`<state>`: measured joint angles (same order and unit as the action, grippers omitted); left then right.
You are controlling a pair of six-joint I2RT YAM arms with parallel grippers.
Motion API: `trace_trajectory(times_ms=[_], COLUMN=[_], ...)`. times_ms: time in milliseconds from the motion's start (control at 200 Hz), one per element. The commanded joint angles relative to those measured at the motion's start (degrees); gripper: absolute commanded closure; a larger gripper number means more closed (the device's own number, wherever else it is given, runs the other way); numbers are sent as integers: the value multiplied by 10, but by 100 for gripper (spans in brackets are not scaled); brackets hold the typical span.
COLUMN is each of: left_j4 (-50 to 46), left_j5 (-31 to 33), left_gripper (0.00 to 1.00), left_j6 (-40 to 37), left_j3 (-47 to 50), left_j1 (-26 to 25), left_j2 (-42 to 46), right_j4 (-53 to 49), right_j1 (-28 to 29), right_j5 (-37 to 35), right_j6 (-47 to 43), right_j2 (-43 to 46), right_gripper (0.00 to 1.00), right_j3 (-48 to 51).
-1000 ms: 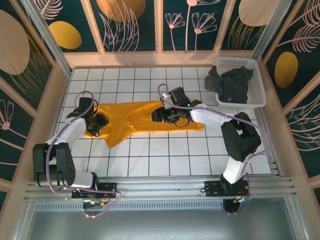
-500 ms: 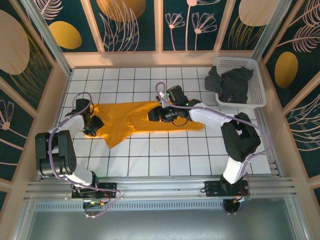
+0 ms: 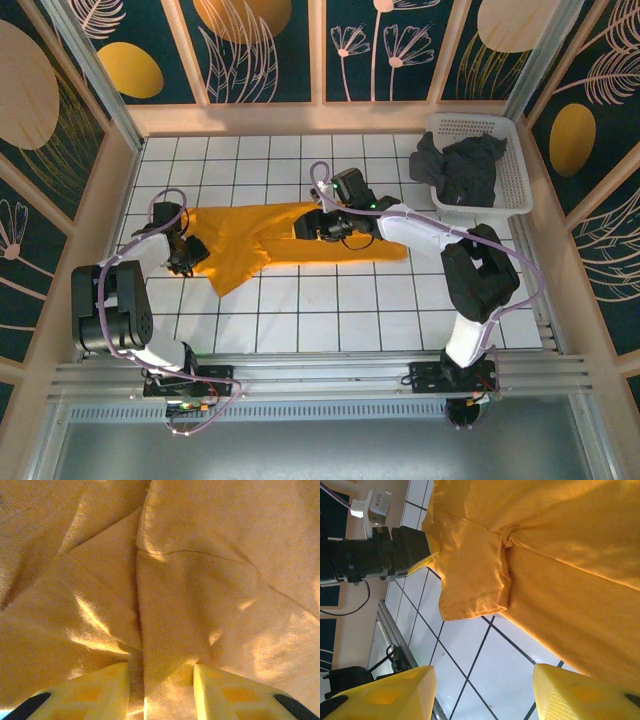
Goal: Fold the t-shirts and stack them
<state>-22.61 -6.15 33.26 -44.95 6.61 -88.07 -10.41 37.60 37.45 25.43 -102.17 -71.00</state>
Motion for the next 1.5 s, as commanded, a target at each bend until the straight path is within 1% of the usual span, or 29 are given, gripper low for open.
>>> trace_trajectory(times_ms=[0, 145, 225, 330, 380, 440, 661, 851, 861, 1006, 1116, 1186, 1216, 1496], left_j4=[20, 29, 27, 20, 16, 11, -22, -72, -74, -103, -122, -121, -121, -115], left_j5=[-18, -23, -25, -23, -20, -18, 4, 8, 7, 11, 24, 36, 41, 71], left_gripper=[66, 76, 80, 92, 97, 100, 100, 100, 100, 100, 100, 100, 100, 100], left_j6=[-12, -16, -16, -17, -19, -20, -1, 13, 13, 3, -10, -14, -16, -33], left_j3=[9, 2, 0, -3, -2, -3, -38, -104, -119, -188, -233, -255, -265, -345], left_j1=[1, 2, 1, 1, 2, 2, 2, 2, 2, 1, 2, 2, 2, 1], left_j2=[8, 1, 5, 16, 21, 24, 48, 18, 16, -32, -82, -98, -121, -234], right_j4=[13, 15, 16, 20, 20, 19, 15, 12, 12, 13, 14, 15, 15, 15], right_j1=[3, 2, 1, 0, 0, -1, -2, -6, -7, -11, -14, -16, -16, -22], right_j5=[15, 13, 10, 10, 8, 7, 0, -6, -8, -8, -9, -9, -9, -16], right_j6=[-3, 1, 4, 8, 9, 9, 8, 10, 10, 11, 11, 12, 13, 13], right_j2=[-6, 2, 6, 12, 12, 14, 15, 20, 20, 27, 31, 36, 37, 44], right_gripper=[46, 46, 46, 46, 46, 46, 47, 48, 48, 48, 48, 48, 48, 48], right_j3=[-14, -9, -6, 0, 2, 2, 2, 9, 9, 17, 23, 29, 31, 49])
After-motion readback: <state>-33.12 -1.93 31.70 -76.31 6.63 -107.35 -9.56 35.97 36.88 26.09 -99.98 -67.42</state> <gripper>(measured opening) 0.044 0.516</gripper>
